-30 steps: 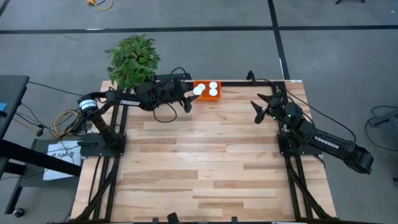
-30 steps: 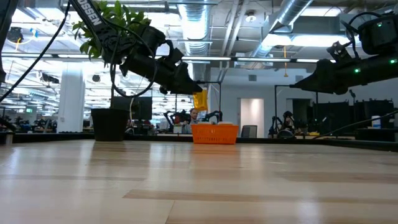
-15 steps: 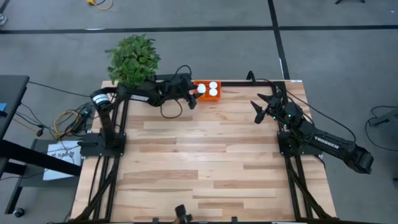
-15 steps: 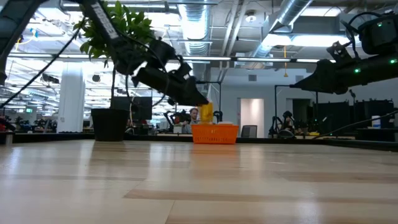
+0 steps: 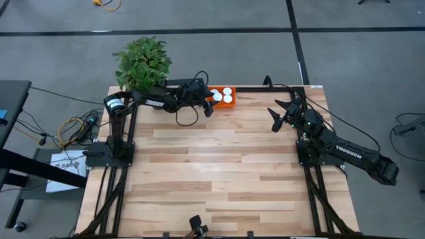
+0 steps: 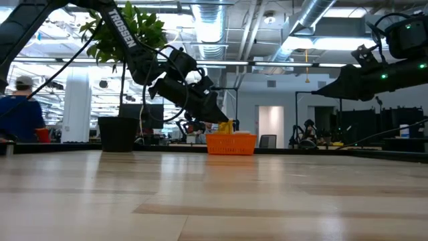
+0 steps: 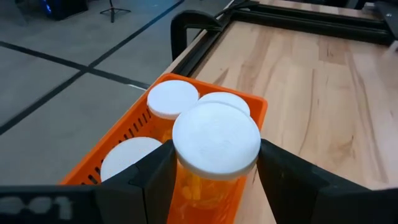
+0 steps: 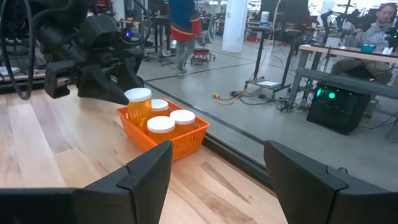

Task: Pick and place pill bottles into a basket
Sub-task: Put the orange pill bottle into the orange bin

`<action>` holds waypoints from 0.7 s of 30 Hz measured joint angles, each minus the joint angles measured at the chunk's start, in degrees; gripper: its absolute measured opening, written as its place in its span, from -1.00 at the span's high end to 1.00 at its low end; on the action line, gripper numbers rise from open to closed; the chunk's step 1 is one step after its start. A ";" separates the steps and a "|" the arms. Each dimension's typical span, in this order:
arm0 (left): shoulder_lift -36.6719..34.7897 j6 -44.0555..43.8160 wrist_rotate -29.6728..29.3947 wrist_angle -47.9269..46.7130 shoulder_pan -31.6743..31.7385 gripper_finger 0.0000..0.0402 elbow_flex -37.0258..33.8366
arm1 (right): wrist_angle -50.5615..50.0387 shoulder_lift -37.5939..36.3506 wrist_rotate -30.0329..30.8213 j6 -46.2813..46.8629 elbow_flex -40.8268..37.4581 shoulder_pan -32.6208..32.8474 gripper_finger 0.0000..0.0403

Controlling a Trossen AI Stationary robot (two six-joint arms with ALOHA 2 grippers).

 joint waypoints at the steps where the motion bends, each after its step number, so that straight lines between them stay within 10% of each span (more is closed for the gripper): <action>1: 0.00 0.02 -0.02 0.12 0.00 0.02 0.00 | 0.00 0.00 0.00 0.01 0.00 0.00 -0.24; 21: -0.09 1.83 0.33 0.32 -0.07 0.02 0.00 | 0.00 0.00 -0.07 0.02 0.00 0.00 -0.24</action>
